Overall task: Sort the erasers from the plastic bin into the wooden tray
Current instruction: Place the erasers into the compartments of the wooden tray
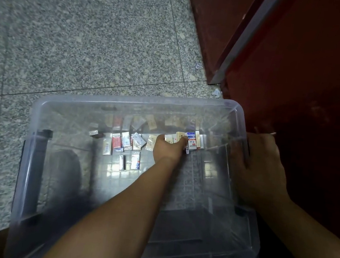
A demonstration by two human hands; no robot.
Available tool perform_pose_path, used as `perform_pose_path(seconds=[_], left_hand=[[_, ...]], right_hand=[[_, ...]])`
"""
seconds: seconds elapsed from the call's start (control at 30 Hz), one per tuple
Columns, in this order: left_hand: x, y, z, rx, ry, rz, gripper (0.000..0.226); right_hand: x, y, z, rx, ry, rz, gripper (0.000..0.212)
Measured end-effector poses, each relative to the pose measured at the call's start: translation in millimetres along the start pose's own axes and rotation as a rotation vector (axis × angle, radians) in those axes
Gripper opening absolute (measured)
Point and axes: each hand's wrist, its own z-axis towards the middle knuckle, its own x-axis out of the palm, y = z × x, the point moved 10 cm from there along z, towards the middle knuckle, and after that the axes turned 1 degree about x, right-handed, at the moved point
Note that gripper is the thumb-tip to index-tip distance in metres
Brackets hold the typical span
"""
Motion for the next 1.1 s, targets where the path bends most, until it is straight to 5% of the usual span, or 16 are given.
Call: perform_pose_path(seconds=[0.3,0.67,1.1], left_hand=[[5,-5,6,0.064,0.040,-0.061,0.046],[9,-3,2,0.032,0.050,-0.037,0.071],[-11,10,-17,-0.025,0.177,-0.338,0.054]], right_hand=[[1,-3,1,0.010,-0.003,0.021,0.031],[0,-6,0,-0.003,-0.014,0.026,0.029],[-1,-3,2,-0.026,-0.052,-0.049,0.027]])
